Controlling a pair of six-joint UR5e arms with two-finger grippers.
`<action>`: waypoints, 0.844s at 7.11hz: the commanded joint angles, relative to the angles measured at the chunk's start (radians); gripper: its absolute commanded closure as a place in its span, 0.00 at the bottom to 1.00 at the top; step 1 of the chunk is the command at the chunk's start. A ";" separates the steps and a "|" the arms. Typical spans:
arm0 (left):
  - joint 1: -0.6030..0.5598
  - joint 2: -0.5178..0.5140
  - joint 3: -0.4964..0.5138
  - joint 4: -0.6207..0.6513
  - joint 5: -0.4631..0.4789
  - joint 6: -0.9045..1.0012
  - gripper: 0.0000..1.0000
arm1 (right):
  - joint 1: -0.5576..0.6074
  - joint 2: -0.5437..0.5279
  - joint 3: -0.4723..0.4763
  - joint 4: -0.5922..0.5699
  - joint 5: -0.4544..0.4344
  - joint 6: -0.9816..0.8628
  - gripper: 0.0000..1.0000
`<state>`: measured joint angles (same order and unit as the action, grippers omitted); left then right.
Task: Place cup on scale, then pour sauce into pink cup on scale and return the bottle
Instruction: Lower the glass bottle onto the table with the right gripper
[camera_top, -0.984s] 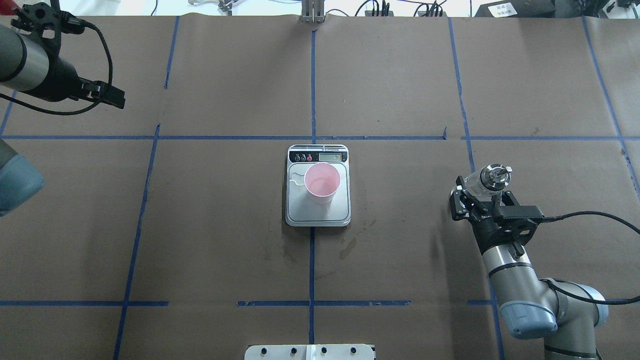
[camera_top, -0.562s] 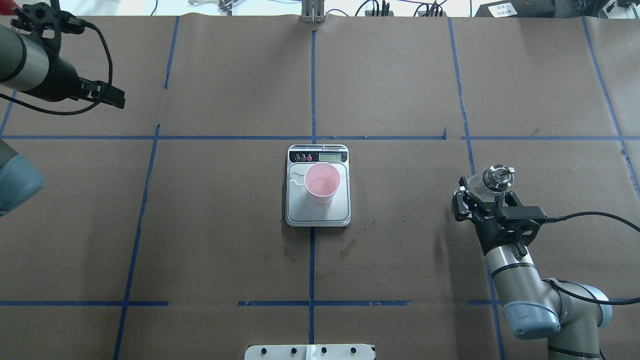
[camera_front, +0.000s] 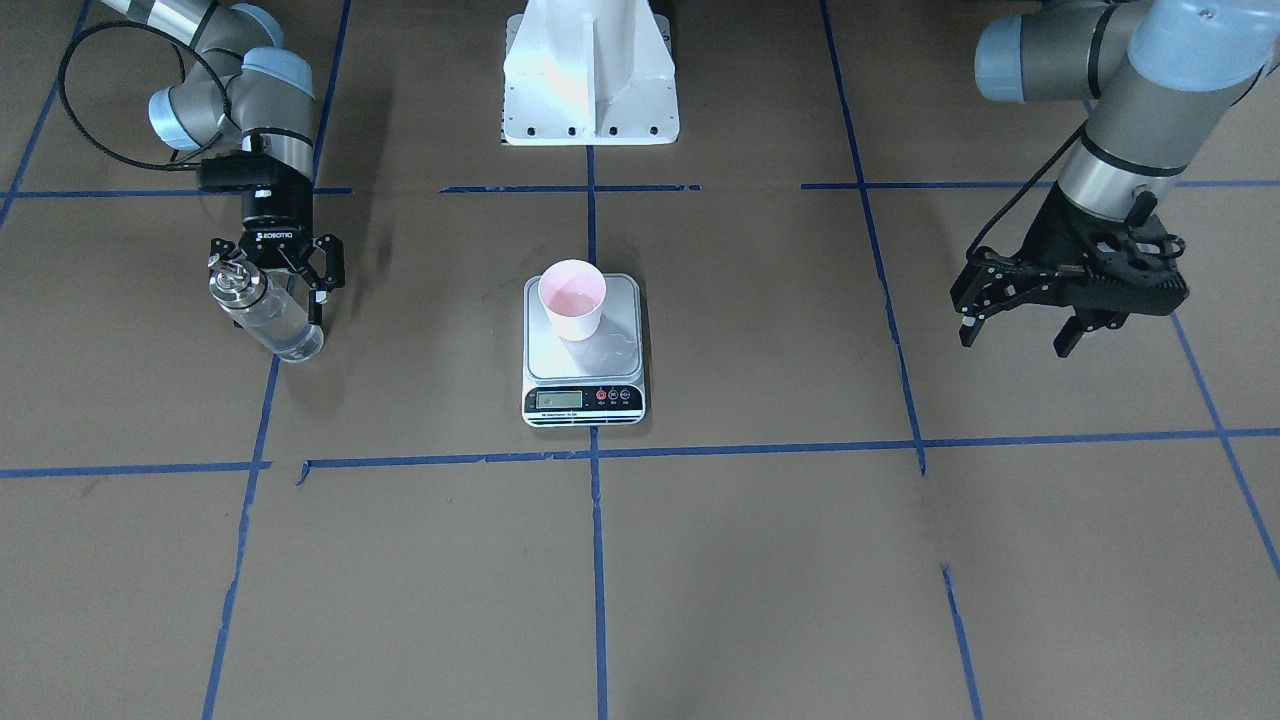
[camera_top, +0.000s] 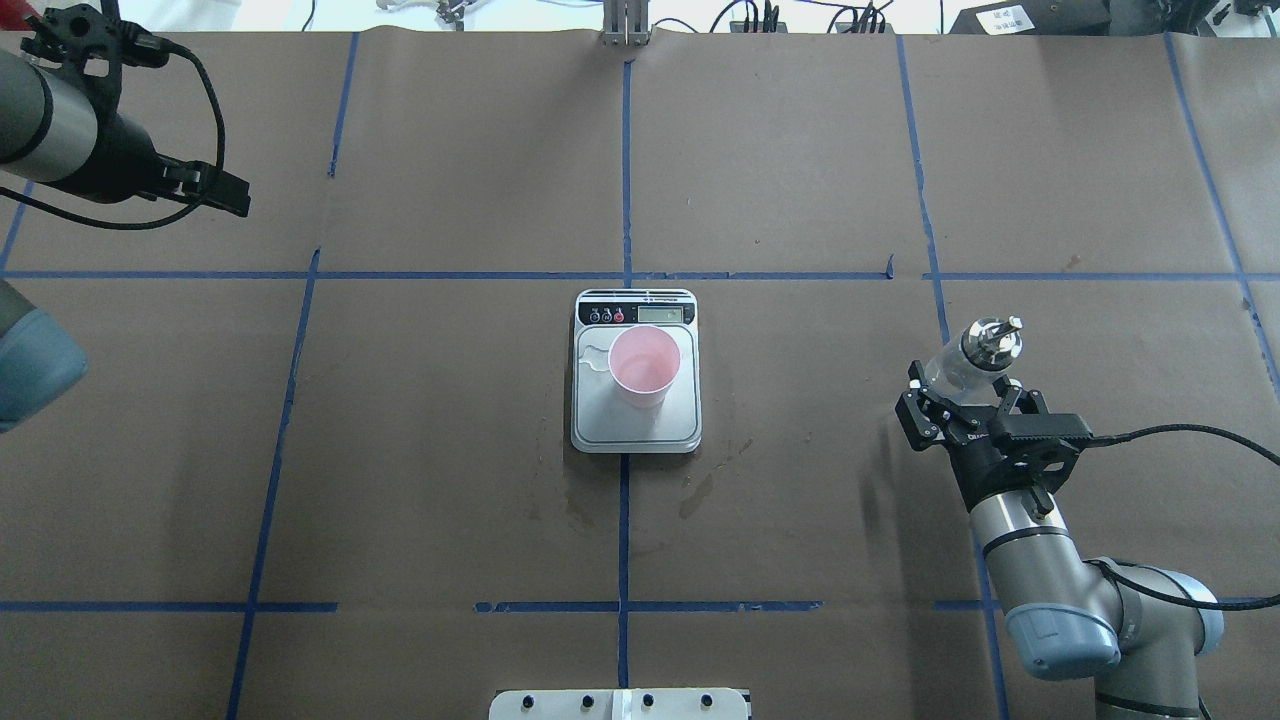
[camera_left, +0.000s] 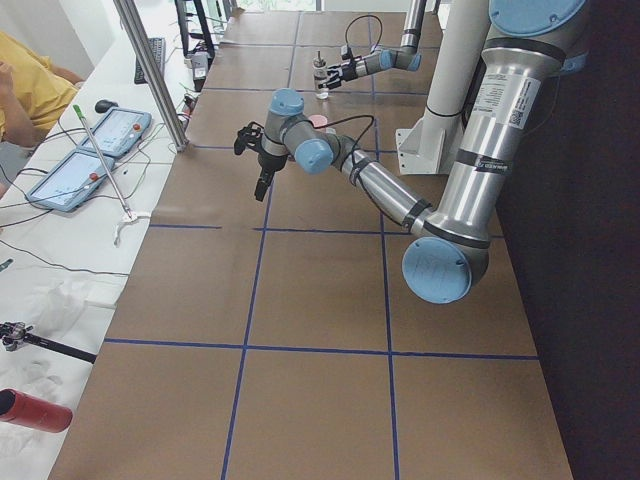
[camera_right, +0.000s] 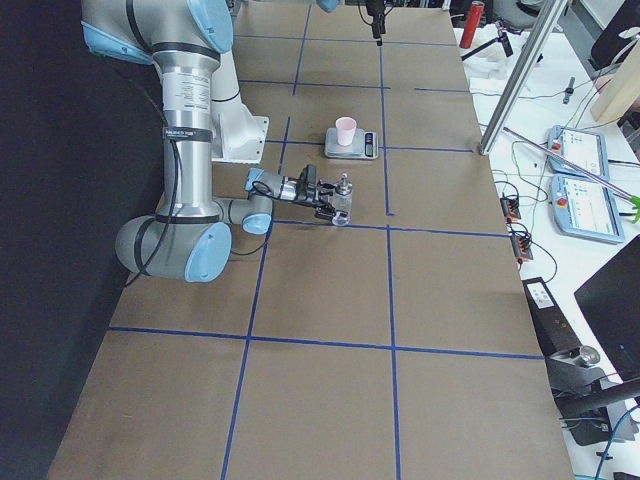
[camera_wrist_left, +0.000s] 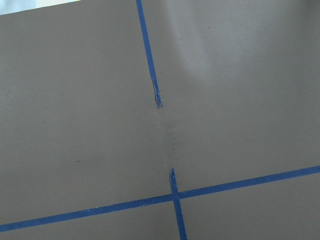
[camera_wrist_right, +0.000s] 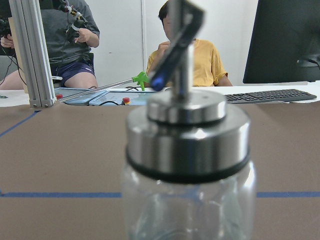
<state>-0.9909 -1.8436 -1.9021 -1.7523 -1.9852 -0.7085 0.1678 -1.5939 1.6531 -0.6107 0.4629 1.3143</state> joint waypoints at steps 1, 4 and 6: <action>0.000 0.001 -0.009 0.005 0.000 0.000 0.00 | -0.001 0.000 0.001 0.000 0.000 0.000 0.00; 0.000 0.021 -0.031 0.005 0.000 -0.008 0.00 | -0.022 -0.035 0.011 0.005 -0.010 0.000 0.00; 0.000 0.043 -0.058 0.005 0.000 -0.018 0.00 | -0.053 -0.049 0.039 0.006 -0.023 0.014 0.00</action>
<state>-0.9910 -1.8154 -1.9431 -1.7472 -1.9850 -0.7193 0.1335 -1.6361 1.6740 -0.6052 0.4492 1.3192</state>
